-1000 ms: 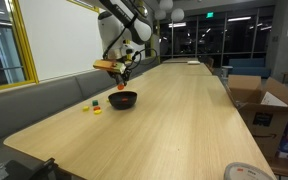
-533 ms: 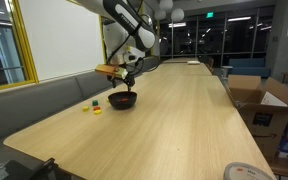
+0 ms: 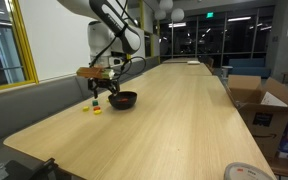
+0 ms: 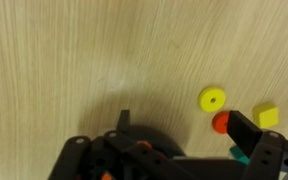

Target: Pick up the orange object from the right and yellow object from the left near the bowl and put them in the bowl

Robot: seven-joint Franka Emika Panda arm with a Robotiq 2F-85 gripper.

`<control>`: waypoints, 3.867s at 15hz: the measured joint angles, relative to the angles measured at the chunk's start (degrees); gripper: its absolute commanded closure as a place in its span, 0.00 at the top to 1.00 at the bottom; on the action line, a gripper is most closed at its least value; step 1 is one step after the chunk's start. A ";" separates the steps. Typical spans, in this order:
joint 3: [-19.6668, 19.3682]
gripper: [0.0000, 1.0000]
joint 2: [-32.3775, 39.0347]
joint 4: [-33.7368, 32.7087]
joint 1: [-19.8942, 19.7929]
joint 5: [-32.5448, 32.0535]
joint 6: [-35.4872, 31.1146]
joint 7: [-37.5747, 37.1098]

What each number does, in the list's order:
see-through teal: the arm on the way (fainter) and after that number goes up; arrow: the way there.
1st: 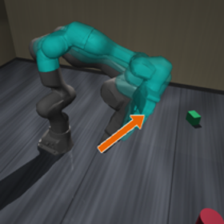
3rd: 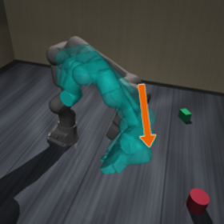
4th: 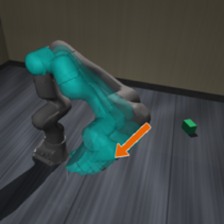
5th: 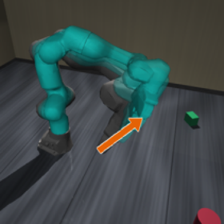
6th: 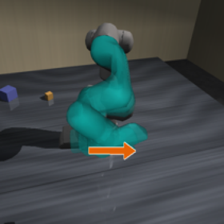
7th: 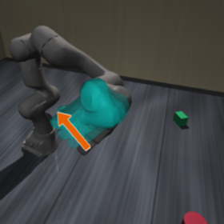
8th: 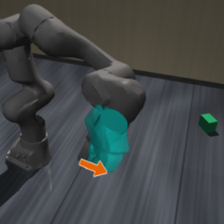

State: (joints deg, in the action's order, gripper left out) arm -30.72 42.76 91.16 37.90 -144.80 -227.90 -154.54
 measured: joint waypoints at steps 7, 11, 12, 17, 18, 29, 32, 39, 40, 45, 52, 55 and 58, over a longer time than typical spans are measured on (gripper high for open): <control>-6.89 1.00 -1.36 11.13 16.91 0.48 0.13 3.38; -7.31 1.00 -1.34 12.54 19.68 0.51 3.23 4.43; -7.22 1.00 -1.34 12.63 19.66 0.54 4.40 4.43; -6.06 1.00 -1.31 12.80 17.64 0.58 9.12 4.43; -5.66 1.00 -1.30 12.79 17.00 0.58 9.59 4.43; -1.25 1.00 0.67 8.78 11.14 0.58 10.26 6.46; -0.19 1.00 2.55 6.20 9.71 0.58 9.19 8.39; 0.49 1.00 7.65 -0.30 8.19 0.59 6.05 11.33; 0.53 1.00 8.13 -1.06 8.12 0.59 5.88 11.64; 2.03 1.00 8.56 -3.60 6.37 0.59 6.05 14.27; 7.32 1.00 8.54 -5.52 1.47 1.80 7.51 19.87; 9.39 1.00 8.54 -5.95 -0.63 2.78 8.20 22.66; 10.70 1.00 8.54 -6.12 -2.27 3.73 8.31 25.24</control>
State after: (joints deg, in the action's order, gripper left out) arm -20.01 51.30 85.04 35.63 -141.08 -219.59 -129.30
